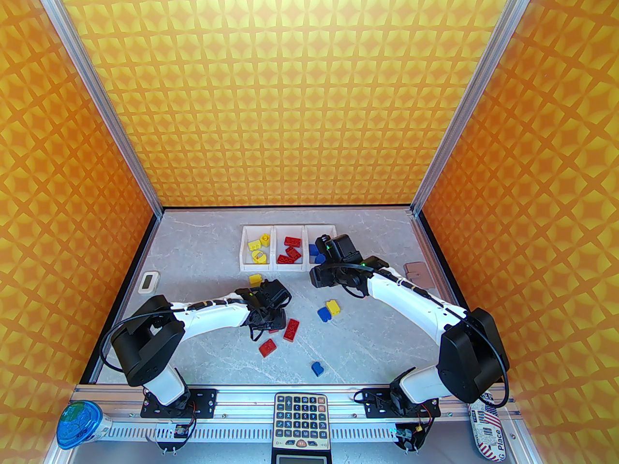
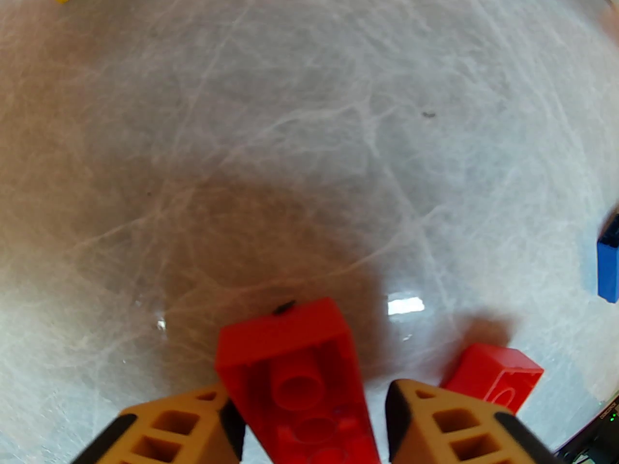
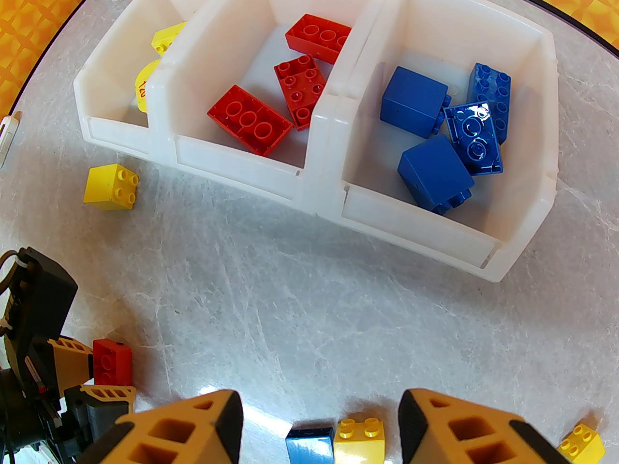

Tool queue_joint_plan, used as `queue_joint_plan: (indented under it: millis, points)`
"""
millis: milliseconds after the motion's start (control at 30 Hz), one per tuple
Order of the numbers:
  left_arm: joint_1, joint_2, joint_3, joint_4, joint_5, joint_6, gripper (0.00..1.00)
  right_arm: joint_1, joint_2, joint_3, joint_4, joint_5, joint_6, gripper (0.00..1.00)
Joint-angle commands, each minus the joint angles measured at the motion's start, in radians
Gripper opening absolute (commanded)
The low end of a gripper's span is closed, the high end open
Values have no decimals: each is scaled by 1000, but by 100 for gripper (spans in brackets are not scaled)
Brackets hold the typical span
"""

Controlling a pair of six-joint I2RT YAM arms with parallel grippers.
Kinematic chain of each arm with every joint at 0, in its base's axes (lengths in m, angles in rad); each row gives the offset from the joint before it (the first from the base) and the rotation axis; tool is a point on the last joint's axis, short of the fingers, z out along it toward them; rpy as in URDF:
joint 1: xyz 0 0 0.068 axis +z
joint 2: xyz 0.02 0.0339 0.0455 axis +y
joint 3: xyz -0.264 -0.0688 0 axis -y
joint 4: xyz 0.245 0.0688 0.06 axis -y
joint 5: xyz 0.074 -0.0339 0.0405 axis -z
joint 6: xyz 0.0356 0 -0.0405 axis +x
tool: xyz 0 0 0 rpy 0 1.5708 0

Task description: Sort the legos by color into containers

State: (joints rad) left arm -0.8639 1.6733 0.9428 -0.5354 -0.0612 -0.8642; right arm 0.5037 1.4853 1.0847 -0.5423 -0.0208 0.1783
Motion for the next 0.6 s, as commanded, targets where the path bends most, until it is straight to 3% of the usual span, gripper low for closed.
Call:
queue_joint_plan:
  millis: [0, 233, 567]
  points:
    - [5, 17, 28, -32, -27, 15, 43, 6, -17, -14, 11, 22, 5, 58]
    - [6, 12, 55, -48, -42, 30, 31, 6, -14, -19, 16, 31, 6, 58]
    - [55, 5, 196, -104, -85, 127, 28, 6, -43, -32, 9, 49, 7, 58]
